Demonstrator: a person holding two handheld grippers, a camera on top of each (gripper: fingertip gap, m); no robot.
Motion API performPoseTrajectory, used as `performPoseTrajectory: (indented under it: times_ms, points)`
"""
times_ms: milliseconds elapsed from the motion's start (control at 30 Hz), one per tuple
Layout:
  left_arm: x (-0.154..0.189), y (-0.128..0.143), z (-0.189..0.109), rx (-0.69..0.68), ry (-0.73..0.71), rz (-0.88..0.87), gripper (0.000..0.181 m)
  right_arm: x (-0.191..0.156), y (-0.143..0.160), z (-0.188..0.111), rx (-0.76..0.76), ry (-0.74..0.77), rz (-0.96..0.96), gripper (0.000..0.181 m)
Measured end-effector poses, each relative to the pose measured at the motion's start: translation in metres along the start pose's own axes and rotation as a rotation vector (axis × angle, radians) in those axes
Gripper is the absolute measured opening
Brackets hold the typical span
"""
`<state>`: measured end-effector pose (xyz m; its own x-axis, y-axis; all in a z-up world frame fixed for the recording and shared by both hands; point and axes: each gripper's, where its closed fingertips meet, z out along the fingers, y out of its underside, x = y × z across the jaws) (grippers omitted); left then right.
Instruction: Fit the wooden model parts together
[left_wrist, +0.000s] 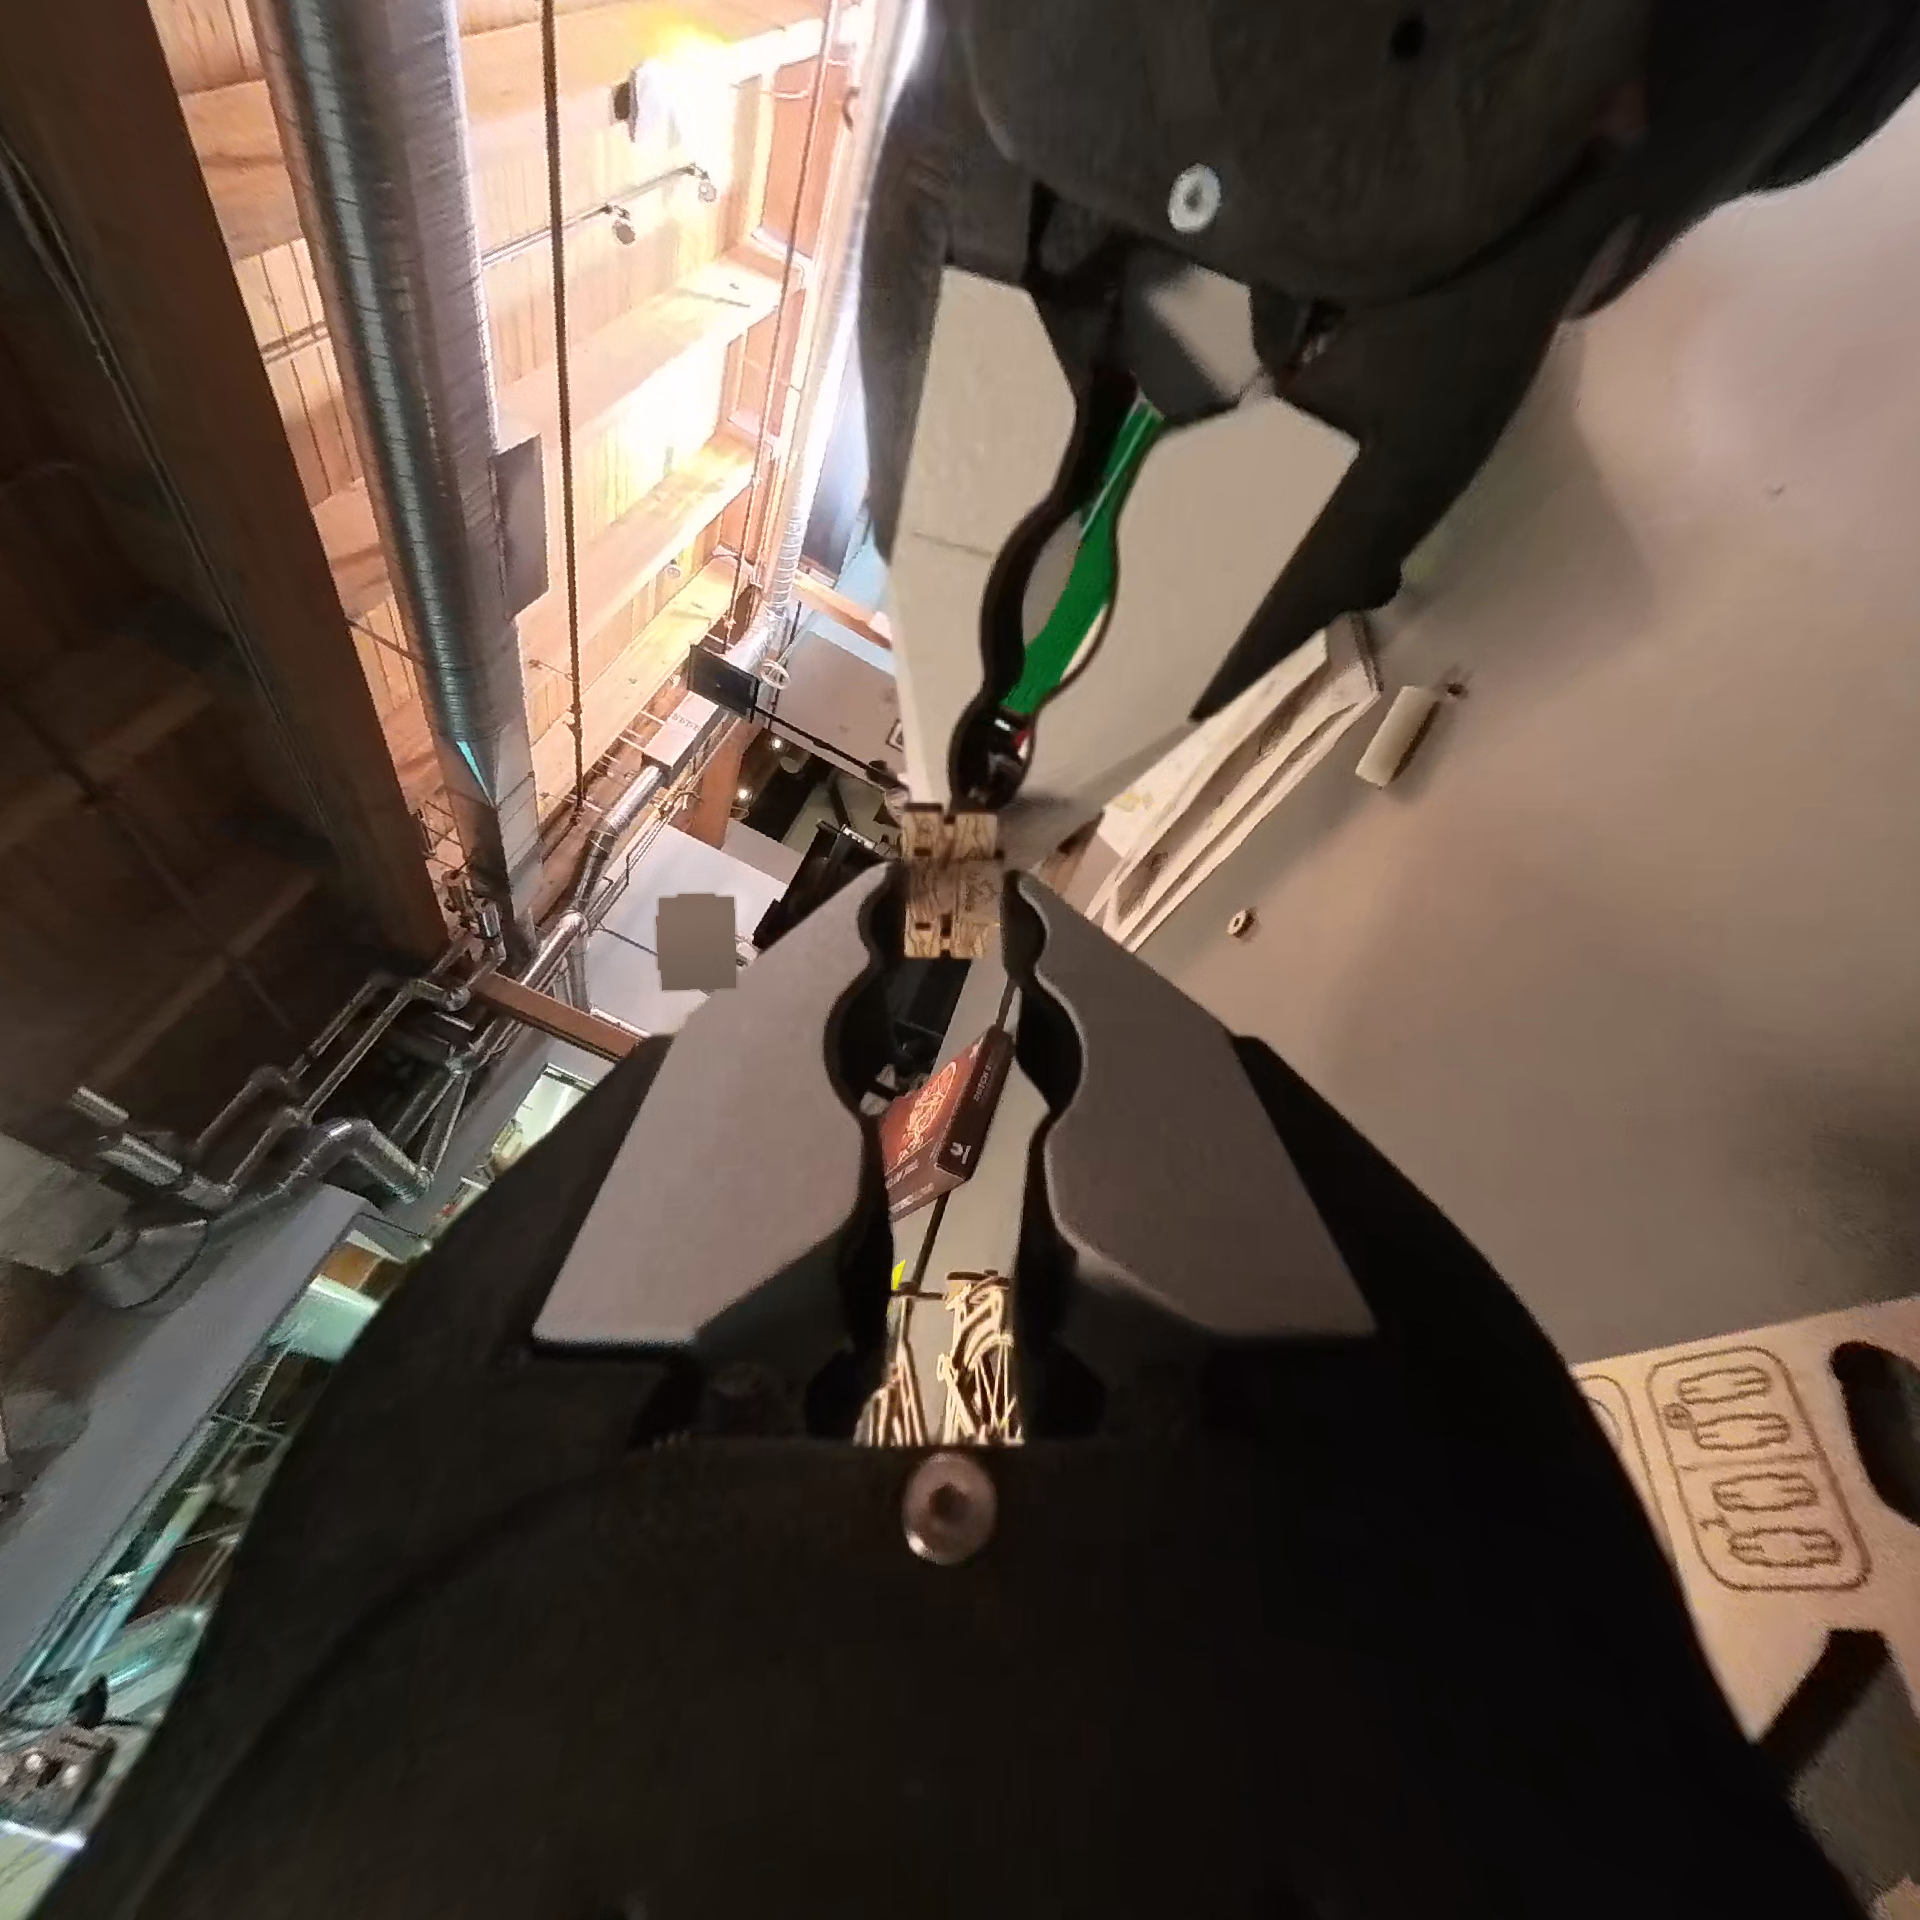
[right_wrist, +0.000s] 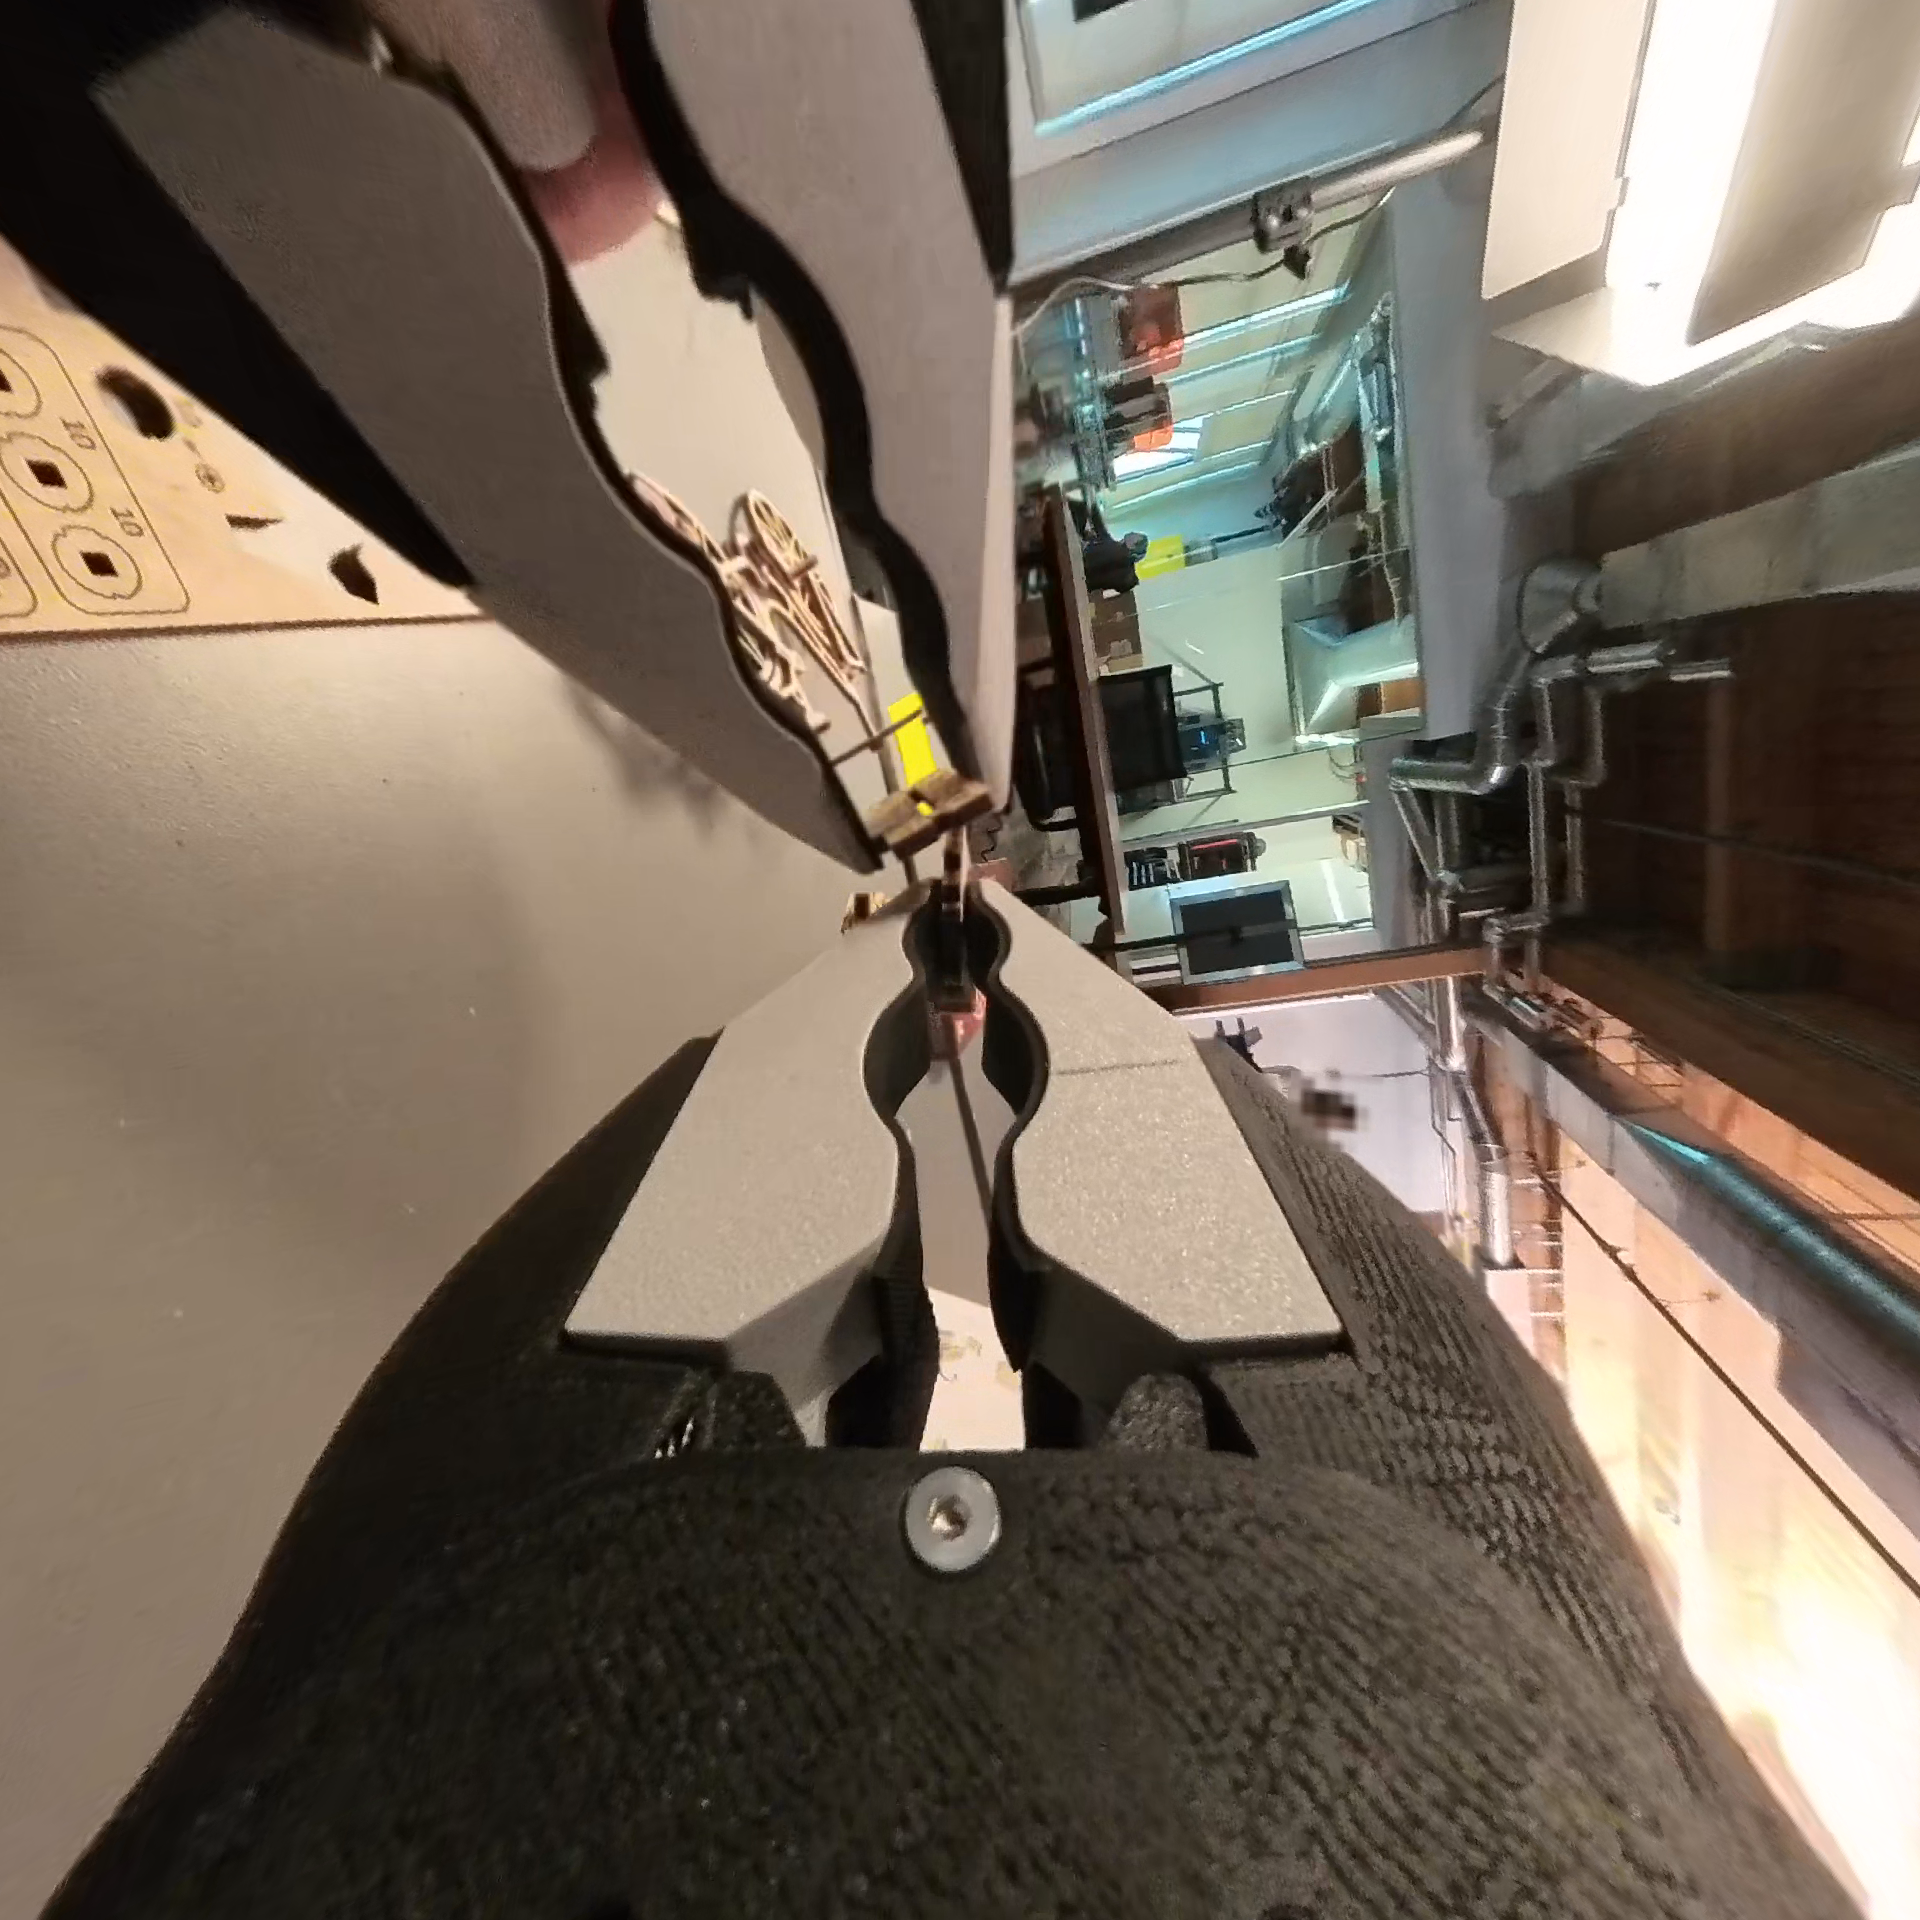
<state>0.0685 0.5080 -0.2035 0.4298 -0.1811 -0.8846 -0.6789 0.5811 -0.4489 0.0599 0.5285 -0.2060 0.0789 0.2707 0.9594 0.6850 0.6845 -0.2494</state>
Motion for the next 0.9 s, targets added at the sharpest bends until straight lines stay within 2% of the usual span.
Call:
performPoseTrajectory:
  times_ms: [600,900]
  points:
    - [0.015,0.017,0.005,-0.126,0.029,0.22,0.017,-0.015,0.008,0.003,-0.07,-0.024,-0.032,0.0]
    - [0.025,0.022,0.003,-0.14,0.078,0.247,0.017,-0.027,0.01,0.004,-0.038,-0.013,-0.047,0.0]
